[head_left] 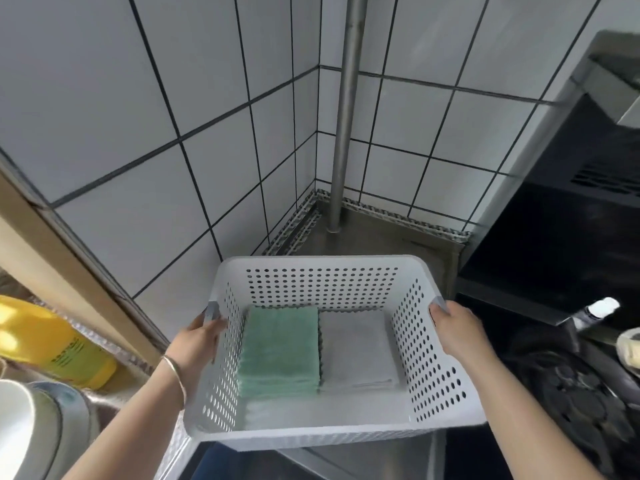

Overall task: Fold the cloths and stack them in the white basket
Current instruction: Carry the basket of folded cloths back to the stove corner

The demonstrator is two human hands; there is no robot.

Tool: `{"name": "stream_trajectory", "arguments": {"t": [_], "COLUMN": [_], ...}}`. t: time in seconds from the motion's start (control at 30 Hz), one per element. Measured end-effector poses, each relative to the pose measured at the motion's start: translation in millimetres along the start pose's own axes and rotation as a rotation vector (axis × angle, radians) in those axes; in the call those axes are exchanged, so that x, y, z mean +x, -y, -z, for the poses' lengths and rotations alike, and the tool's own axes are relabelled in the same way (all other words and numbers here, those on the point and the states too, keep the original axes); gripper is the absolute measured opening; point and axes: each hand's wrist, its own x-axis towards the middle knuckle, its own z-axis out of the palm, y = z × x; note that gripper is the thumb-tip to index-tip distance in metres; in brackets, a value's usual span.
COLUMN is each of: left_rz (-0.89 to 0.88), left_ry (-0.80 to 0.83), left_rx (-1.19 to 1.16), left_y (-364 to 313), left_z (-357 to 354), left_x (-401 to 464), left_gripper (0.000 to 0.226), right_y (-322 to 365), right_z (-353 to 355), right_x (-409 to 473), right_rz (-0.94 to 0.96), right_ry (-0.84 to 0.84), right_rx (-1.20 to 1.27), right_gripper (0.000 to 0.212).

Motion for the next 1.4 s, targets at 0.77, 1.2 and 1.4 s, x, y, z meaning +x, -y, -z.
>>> {"name": "stream_trajectory", "arguments": {"t": [0.77,1.2,1.4], "left_rz": [0.328,0.385,0.306], "left_ry": [0.132,0.308,0.284], "left_rx": [-0.531,-0.613,-0.621], "left_y": [-3.4,-2.2,0.9], "left_z": [-110.5,-88.2,-93.7], "left_x": [-59.3,-33.5,-26.5], "left_gripper": [0.028,0.048,0.041], "right_y": [33.3,25.6,19.4], "right_z": [-62.0,-15.5,-24.9], "right_x": [-93.7,-63.2,-54.4], "right_rz": [-0.132,-0.056,-0.121], "right_ry": [-0.054,-0.008,-0.063], "right_rx": [0.480,0.489,0.477], "right_gripper": [0.063,0.045,0.039]}}
